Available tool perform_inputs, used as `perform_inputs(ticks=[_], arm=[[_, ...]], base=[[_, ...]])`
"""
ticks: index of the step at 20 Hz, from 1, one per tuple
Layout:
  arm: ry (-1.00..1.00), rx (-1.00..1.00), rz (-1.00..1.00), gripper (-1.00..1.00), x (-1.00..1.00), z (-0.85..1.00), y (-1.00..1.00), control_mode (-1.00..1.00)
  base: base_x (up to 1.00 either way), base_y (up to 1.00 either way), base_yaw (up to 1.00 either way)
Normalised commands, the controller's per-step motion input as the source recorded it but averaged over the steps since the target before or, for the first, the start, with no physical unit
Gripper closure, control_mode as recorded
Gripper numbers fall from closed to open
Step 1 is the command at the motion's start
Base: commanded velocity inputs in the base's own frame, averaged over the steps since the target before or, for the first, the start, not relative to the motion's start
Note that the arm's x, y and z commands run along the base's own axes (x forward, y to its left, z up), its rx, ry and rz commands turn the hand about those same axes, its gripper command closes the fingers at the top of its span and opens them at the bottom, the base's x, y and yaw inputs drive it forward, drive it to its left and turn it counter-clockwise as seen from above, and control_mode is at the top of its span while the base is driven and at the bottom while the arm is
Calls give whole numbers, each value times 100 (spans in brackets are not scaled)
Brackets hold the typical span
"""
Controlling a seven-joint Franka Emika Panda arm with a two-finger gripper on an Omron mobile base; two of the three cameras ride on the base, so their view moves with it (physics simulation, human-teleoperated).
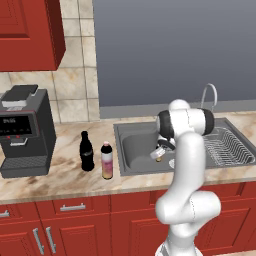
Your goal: Place the large bottle from the dining counter next to the other large bottle outside the sink, and place the small bottle from the dining counter next to the other small bottle inside the sink.
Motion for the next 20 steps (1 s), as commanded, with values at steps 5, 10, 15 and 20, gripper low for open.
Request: perform_inputs(ticks=[5,10,15,20], arm=[[0,0,4,100,31,-27,-13,-100],[0,0,5,100,34,-29,-11,-100],[0,0,4,100,38,-28,-9,-100],[1,0,5,-100,49,-39,0,-100]], base=[[0,0,0],[0,0,0],[0,0,0],[0,0,0]])
